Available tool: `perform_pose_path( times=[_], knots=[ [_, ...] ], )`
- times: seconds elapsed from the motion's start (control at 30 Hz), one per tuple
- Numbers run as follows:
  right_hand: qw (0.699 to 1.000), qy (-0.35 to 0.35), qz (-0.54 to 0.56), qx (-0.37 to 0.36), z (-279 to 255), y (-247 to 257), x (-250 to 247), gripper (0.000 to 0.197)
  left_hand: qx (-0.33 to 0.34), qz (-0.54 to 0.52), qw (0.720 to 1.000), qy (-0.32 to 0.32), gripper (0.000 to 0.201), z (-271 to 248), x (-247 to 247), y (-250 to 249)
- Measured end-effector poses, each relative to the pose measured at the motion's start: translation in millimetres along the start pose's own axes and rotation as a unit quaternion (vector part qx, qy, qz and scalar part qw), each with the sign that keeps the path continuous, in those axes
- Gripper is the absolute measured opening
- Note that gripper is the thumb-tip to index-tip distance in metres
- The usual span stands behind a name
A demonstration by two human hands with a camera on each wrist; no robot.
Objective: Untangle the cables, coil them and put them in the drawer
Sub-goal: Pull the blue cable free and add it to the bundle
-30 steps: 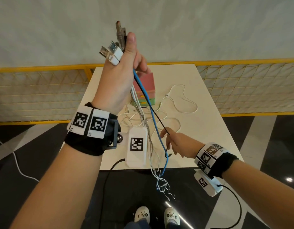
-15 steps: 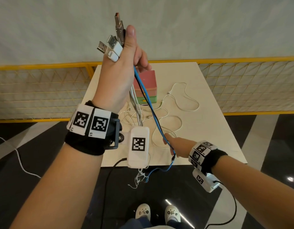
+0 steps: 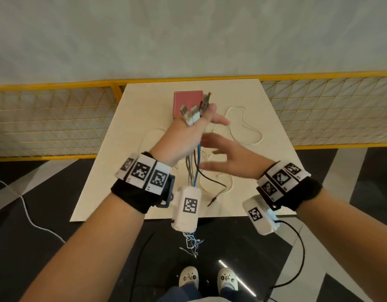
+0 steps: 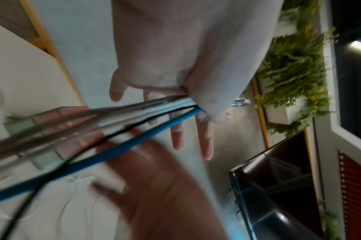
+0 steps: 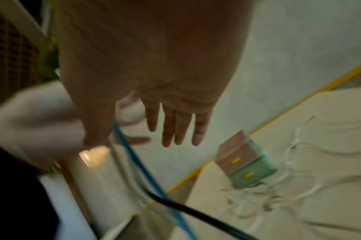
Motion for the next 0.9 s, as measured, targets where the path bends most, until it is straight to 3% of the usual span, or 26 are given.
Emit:
perform_pose_path(
  times=[0.07, 0.13, 0.17, 0.23, 0.3, 0.33, 0.4, 0.47, 0.63, 0.83, 0.9],
  knots=[
    [0.995, -0.050, 0.055, -0.066, 10, 28, -1, 0.029, -0.023, -0.003, 1.000, 0.002, 0.043, -1, 9, 5],
    [0.991, -0.072, 0.099, -0.050, 14, 35, 7, 0.013, -0.006, -0.028, 0.999, -0.044, 0.029, 1, 7, 7],
    [0.988, -0.081, 0.133, -0.025, 14, 37, 12, 0.018, 0.014, -0.073, 0.995, -0.065, 0.017, 1, 3, 6],
    [0.983, -0.085, 0.160, -0.006, 12, 34, 21, 0.023, 0.057, -0.161, 0.982, -0.082, 0.031, -1, -7, 0],
    [0.983, -0.080, 0.167, -0.011, 11, 34, 26, 0.023, 0.073, -0.170, 0.980, -0.074, 0.020, -1, -11, -2],
    [0.982, -0.071, 0.171, -0.018, 11, 35, 28, 0.023, 0.075, -0.167, 0.980, -0.077, 0.025, -2, -11, -4],
    [0.975, -0.043, 0.217, -0.011, 10, 36, 32, 0.024, 0.053, -0.167, 0.981, -0.084, 0.052, -1, -8, -2],
    [0.967, -0.023, 0.255, -0.015, 8, 38, 36, 0.024, 0.037, -0.186, 0.979, -0.072, 0.058, 0, -6, -1],
    [0.970, -0.047, 0.236, -0.014, 4, 32, 28, 0.025, 0.030, -0.281, 0.958, 0.040, 0.052, 3, -9, 8],
    [0.967, -0.031, 0.253, -0.017, 3, 32, 23, 0.021, 0.022, -0.287, 0.956, 0.066, 0.033, 3, -5, 6],
    [0.966, -0.032, 0.257, -0.014, 4, 32, 23, 0.021, 0.025, -0.309, 0.948, 0.067, 0.037, 4, -4, 2]
  ],
)
Point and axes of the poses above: each hand's wrist, its own z-axis towards the middle knuckle, its own x-axis out of the palm, y = z × x, the point moved 4 cm from there along z, towards the middle knuckle, and after that the axes turned 5 degrees about -x, right-handed, at the moved point
